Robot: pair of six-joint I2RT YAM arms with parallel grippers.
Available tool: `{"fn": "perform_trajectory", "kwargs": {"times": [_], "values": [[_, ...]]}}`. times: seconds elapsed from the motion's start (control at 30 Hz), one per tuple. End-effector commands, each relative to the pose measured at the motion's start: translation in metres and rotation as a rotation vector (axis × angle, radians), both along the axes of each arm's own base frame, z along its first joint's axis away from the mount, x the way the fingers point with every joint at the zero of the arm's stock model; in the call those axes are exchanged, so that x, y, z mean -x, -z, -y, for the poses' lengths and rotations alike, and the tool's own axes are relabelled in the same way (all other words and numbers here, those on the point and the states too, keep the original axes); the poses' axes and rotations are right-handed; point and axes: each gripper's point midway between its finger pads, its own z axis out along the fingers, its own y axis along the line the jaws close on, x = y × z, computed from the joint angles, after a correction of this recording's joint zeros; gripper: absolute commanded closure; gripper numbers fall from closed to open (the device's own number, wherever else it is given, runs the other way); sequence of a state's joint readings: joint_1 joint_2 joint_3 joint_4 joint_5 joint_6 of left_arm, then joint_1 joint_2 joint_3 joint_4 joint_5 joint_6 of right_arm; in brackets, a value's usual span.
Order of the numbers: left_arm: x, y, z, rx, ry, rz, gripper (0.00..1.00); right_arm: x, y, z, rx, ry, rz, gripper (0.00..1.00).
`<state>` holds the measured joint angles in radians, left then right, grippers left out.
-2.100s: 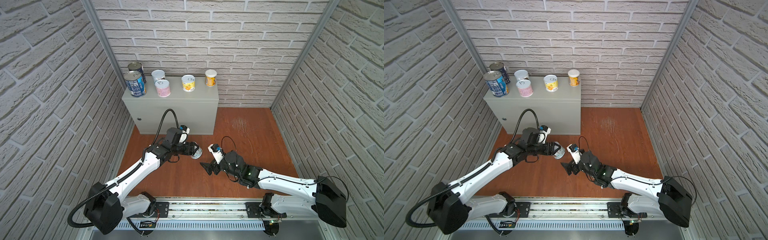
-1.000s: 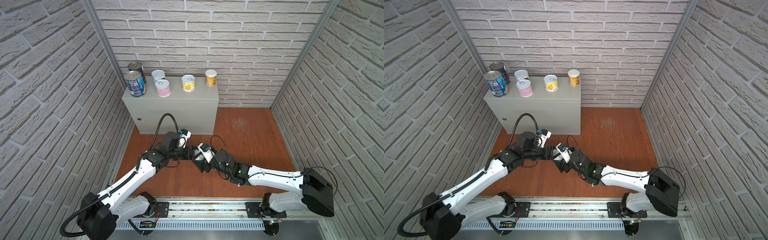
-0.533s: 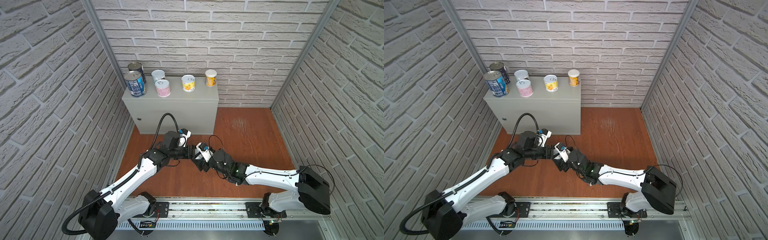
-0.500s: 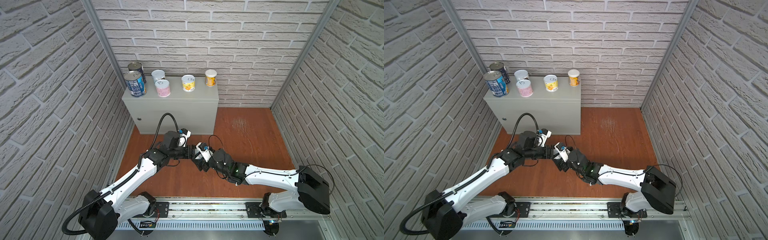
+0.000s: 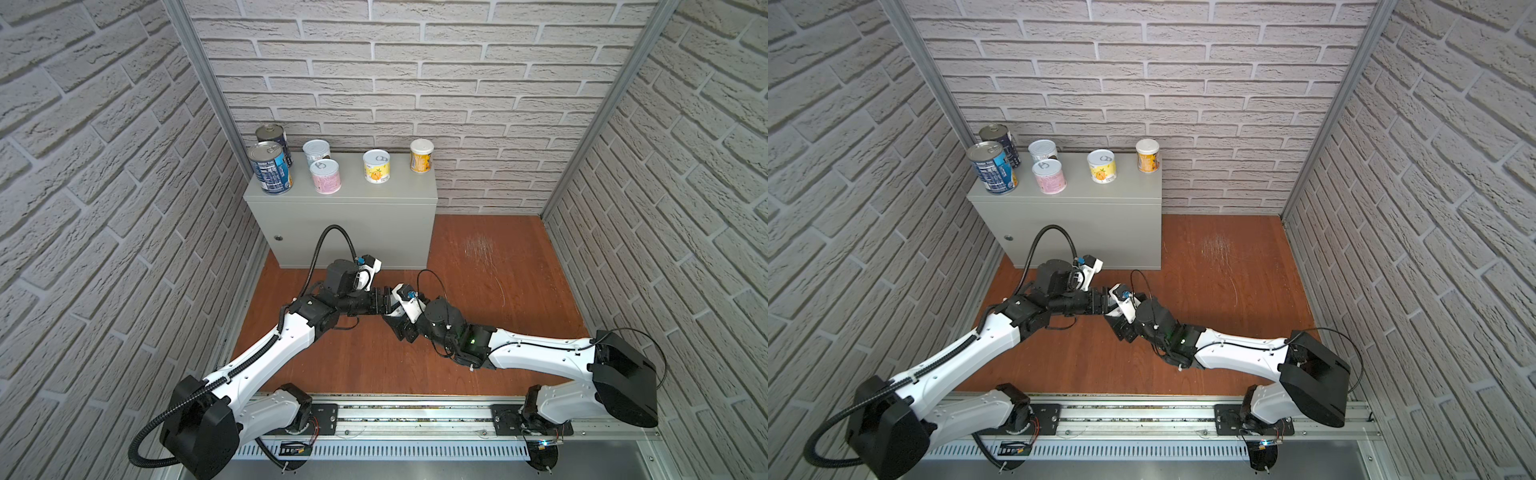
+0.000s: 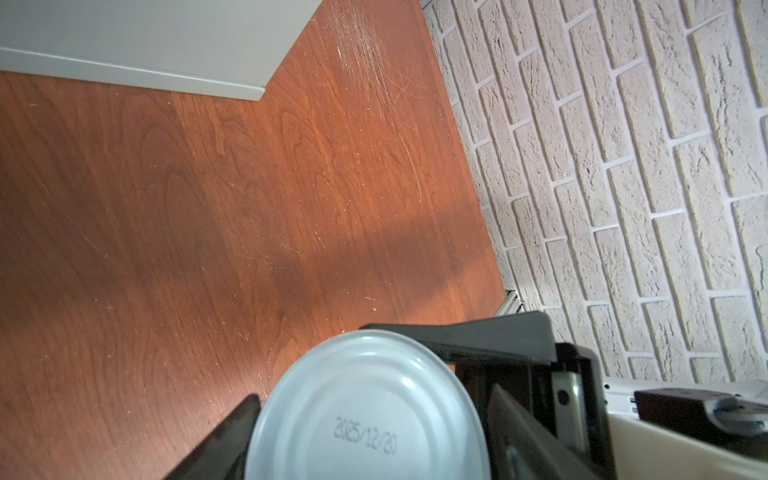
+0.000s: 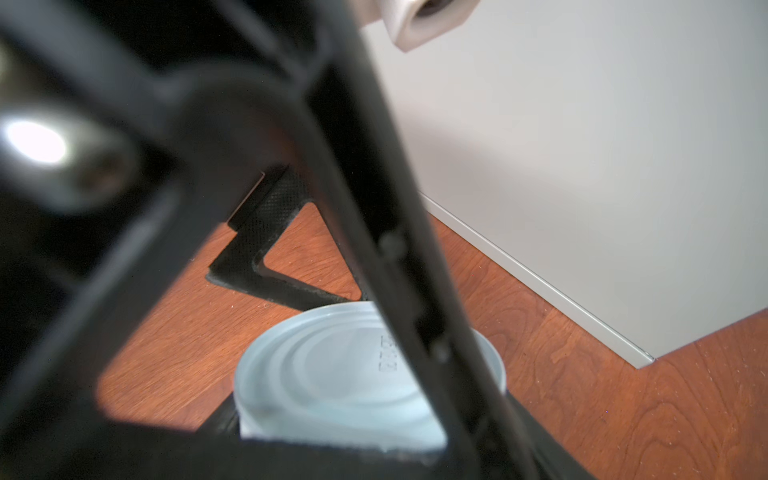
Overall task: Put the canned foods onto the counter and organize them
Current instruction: 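Close the right gripper on the white-lidded can and open the left gripper, then carry the white-lidded can to the cabinet top with the right gripper while the left retracts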
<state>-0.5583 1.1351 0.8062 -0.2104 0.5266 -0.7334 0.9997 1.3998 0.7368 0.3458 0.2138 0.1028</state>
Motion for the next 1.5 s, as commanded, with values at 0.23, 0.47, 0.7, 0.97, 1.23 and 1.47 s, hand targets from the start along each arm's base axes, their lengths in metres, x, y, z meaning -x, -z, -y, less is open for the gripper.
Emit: {"fn": "perform_trajectory", "kwargs": {"times": [0.23,0.47,0.7,0.97,1.23,1.47], "values": [[-0.011,-0.001,0.004,0.021,0.032,0.039,0.07,-0.006,-0.038,-0.005,-0.111,0.029,0.049,0.36],[-0.017,-0.006,-0.006,0.020,-0.011,0.048,0.02,-0.006,-0.035,-0.003,-0.098,0.037,0.041,0.37],[-0.021,0.002,-0.019,0.007,-0.045,0.023,0.02,-0.008,-0.036,-0.002,-0.092,0.046,0.039,0.37],[-0.025,-0.001,-0.043,-0.010,-0.119,0.042,0.02,0.000,-0.045,0.005,-0.091,0.039,0.014,0.38],[-0.013,-0.020,-0.080,-0.072,-0.242,0.164,0.02,0.005,-0.058,0.016,-0.088,0.058,-0.015,0.38],[-0.004,-0.035,-0.110,-0.107,-0.343,0.270,0.02,0.005,-0.060,0.026,-0.078,0.099,-0.026,0.39]]}}
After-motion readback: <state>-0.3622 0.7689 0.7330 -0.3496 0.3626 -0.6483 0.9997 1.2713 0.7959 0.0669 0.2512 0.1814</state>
